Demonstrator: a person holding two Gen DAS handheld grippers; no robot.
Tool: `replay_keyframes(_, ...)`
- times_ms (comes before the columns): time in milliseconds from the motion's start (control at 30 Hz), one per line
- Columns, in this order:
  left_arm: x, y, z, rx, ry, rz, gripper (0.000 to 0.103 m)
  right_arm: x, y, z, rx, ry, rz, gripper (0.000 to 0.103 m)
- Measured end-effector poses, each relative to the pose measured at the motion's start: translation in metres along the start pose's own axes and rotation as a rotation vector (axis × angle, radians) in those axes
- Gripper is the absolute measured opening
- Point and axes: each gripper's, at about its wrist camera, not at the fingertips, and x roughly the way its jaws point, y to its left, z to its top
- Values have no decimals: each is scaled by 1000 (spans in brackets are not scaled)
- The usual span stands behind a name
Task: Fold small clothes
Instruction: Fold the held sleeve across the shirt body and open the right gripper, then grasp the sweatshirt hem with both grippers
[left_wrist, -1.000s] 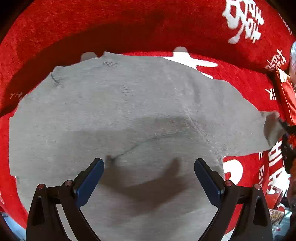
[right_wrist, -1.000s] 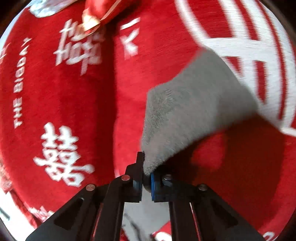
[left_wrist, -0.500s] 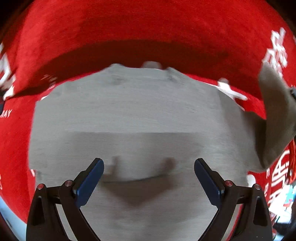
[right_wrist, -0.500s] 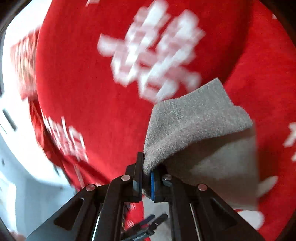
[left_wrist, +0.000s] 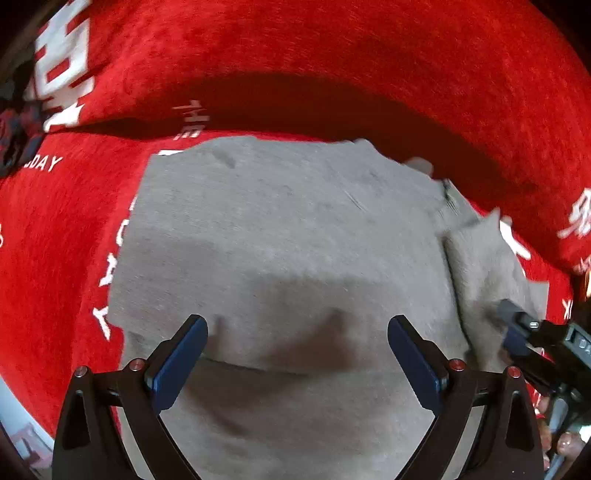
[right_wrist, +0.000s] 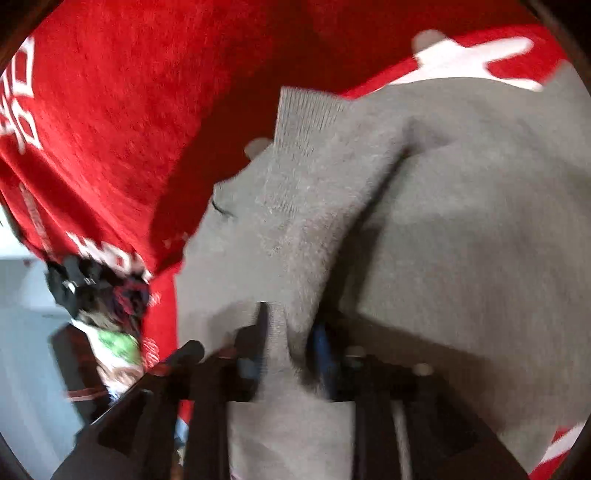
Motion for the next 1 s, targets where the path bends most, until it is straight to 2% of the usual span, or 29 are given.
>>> replay_keyframes(67,-2,7,3,-35,-7,-42,98,-11,-3,6,23,-60,-12,45)
replay_keyframes(133,-4,16,8,-78,-20,-128,98,-16,-7,17,55,-96,-22,41)
replay_keyframes(200,-4,22,12,-108,-16,-204,98,-8,1,30,47,-100,-33,18)
replay_keyframes(233,-2,26,14,-124,-7,-242,98,-7,4,32,29,-98,-37,13)
replay_keyframes(333,5,34,19,-175,32,-389,98,8,34,30,-88,-64,9,9)
replay_keyframes(400,16,37,19,-216,97,-522,98,24,58,16,-184,4,42,9)
replay_keyframes(467,27,37,18,-241,150,-600,99,40,70,0,-244,69,31,9)
replay_keyframes(600,42,29,14,-239,189,-610,99,74,67,-33,-275,235,-58,15)
replay_keyframes(633,41,25,14,-232,185,-606,99,72,65,-36,-267,232,-51,15)
replay_keyframes(767,43,16,19,-220,186,-596,99,46,49,-45,-165,210,21,34)
replay_keyframes(933,41,8,17,-190,189,-568,98,10,25,-54,-98,196,43,35)
replay_keyframes(1000,39,2,16,-168,200,-552,76,-2,17,-59,-75,189,46,35)
